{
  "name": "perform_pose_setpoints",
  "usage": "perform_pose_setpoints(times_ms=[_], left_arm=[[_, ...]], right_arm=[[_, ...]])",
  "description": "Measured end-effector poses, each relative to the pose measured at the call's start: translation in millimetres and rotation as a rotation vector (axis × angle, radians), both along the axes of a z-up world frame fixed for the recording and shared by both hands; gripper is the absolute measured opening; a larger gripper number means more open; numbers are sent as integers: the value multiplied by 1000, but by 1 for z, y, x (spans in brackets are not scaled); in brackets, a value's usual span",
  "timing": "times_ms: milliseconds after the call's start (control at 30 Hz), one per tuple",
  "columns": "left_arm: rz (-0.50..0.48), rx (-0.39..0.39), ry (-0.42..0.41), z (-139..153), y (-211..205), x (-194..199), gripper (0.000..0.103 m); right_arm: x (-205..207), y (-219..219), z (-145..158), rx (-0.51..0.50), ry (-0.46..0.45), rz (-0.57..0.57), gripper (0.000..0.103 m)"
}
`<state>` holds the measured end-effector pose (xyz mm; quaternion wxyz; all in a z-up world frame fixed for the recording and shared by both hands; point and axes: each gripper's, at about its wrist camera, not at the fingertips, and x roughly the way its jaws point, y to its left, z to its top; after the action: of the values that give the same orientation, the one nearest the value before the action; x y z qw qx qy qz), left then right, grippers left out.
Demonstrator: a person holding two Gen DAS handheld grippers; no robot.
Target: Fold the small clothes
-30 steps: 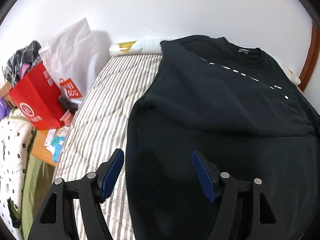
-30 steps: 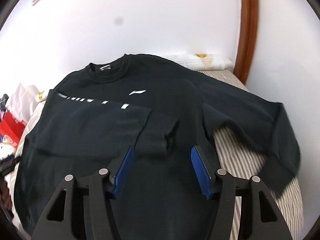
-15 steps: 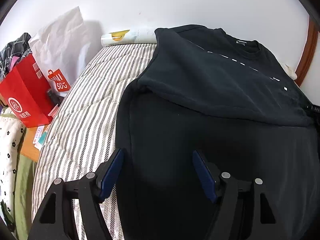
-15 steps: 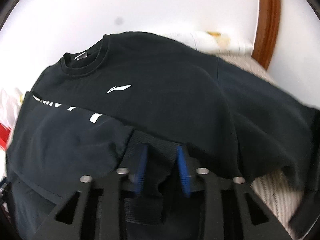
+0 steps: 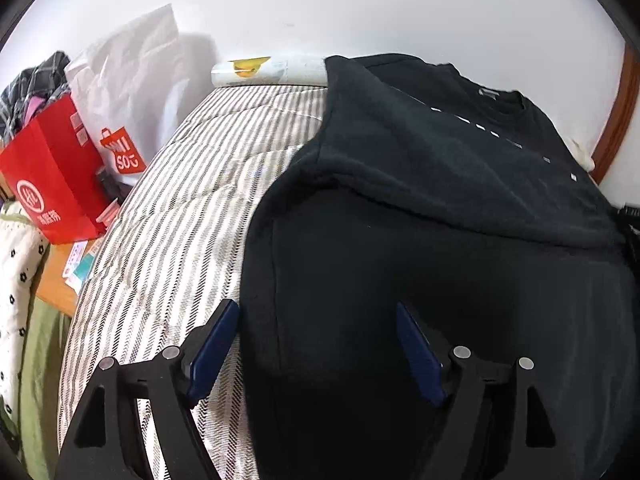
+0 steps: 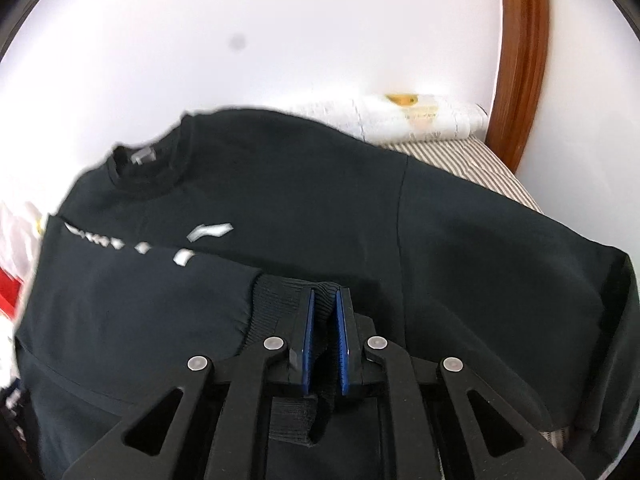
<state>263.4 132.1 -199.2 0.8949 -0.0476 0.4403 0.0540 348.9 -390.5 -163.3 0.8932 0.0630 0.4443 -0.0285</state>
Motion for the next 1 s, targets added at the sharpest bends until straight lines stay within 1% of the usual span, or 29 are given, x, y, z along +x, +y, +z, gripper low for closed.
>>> perform_pose_setpoints(times_ms=[67, 100, 133, 200, 267, 300, 333, 400, 433, 467, 500, 533, 567, 600, 700, 767, 800, 833, 867, 933, 1000], left_arm=[[10, 16, 4, 2, 3, 3, 77], [23, 40, 6, 3, 4, 6, 77], [35, 70, 9, 6, 6, 11, 76], [37, 79, -3, 11, 9, 20, 76], [37, 76, -9, 15, 12, 36, 76], [32, 82, -8, 15, 11, 41, 76], [26, 106, -9, 14, 9, 51, 75], [18, 146, 2, 11, 5, 64, 66], [11, 161, 7, 8, 4, 71, 53], [8, 165, 1, 8, 4, 74, 35], [15, 166, -11, 8, 6, 78, 25], [3, 134, -15, 9, 9, 80, 14], [-3, 97, -11, 9, 12, 81, 12], [7, 77, -12, 9, 14, 80, 12], [14, 107, -14, 7, 10, 78, 12], [35, 128, -1, 8, 9, 75, 20], [44, 130, 6, 9, 10, 72, 21], [47, 125, 10, 10, 11, 67, 23], [46, 122, 13, 10, 12, 63, 27], [35, 119, 30, 10, 12, 50, 31], [26, 110, 38, 11, 12, 35, 39]], right_arm=[[2, 0, -7, -35, 36, -19, 10], [1, -1, -8, -59, 47, -32, 10], [-3, -1, -6, -72, 46, -39, 10], [-16, 1, 3, -84, 30, -35, 11], [-35, 4, 13, -101, 12, -15, 15], [-46, 8, 16, -111, 6, 0, 20], [-61, 11, 20, -122, 0, 19, 24], [-85, 16, 23, -132, -8, 36, 27], [-96, 16, 24, -131, -9, 43, 27], [-106, 17, 23, -133, -5, 48, 28], [-117, 17, 22, -137, 1, 47, 28], [-128, 16, 20, -144, 9, 45, 28], [-137, 16, 19, -149, 16, 42, 28], [-148, 13, 17, -151, 23, 32, 28], [-168, 0, 11, -136, 42, -5, 28], [-178, -8, 8, -118, 52, -32, 32], [-183, -12, 6, -109, 57, -45, 37], [-190, -16, 4, -96, 61, -54, 41], [-195, -17, 2, -88, 62, -55, 43], [-207, -20, -2, -73, 64, -55, 49], [-217, -20, -6, -63, 63, -53, 52]])
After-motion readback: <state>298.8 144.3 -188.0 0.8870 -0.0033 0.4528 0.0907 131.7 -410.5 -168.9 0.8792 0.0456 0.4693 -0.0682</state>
